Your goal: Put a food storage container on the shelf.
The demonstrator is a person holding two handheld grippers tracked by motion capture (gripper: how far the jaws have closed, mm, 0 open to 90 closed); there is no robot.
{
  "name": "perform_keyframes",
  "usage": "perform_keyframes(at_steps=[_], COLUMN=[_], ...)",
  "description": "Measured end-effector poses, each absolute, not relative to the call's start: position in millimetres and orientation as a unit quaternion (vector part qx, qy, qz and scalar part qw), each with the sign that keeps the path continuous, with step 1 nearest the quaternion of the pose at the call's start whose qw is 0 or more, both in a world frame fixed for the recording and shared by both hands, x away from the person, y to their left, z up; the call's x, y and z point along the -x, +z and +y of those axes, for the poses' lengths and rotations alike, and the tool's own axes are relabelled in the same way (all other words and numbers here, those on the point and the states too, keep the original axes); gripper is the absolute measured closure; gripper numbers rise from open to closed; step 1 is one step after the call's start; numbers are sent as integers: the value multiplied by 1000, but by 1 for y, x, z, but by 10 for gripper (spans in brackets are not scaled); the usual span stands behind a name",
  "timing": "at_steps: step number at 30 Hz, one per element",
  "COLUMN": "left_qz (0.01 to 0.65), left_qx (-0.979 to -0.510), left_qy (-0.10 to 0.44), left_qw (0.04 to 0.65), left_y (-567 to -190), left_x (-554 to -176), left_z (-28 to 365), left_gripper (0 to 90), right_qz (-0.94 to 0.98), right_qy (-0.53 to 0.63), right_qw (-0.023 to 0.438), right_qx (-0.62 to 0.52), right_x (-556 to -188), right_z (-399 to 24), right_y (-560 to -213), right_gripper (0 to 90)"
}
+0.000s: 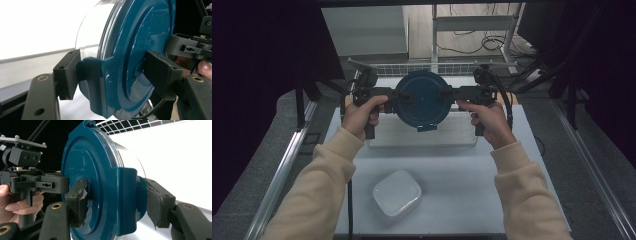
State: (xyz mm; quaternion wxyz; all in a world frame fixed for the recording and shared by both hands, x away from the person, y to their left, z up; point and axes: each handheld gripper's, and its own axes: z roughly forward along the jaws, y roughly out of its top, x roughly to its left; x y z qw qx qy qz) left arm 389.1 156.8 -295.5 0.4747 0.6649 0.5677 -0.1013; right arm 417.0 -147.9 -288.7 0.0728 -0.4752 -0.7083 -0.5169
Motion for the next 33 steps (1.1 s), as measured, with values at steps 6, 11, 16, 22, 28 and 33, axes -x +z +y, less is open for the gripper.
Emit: perform_keyframes(at_steps=[6,11,16,22,28,33], left_qz=[568,568,568,564,565,567], left_qx=[-665,-663,-664,-671,-674,-670], left_qy=[-105,-112,-112,-116,-112,-120], left_qw=[473,474,473,466,462,463], left_y=[-292,-289,-285,-280,-279,-288], left_x=[-400,-415,-425,-441,-450,-463], left_z=[161,165,165,166,166,168], left_gripper=[312,311,310,309,306,303], right_qz=[-709,-709,-707,-706,-703,-703], right_qy=[-515,-514,-512,-512,-512,-509], right_qw=[73,72,73,74,78,77], right_qx=[475,478,482,484,487,491], right_x=[-425,-439,-446,-459,-467,-479], right_z=[-145,-141,-140,-140,-140,-138], right_y=[-285,-281,-278,-274,-274,-279], right_gripper=[402,402,403,404,404,404])
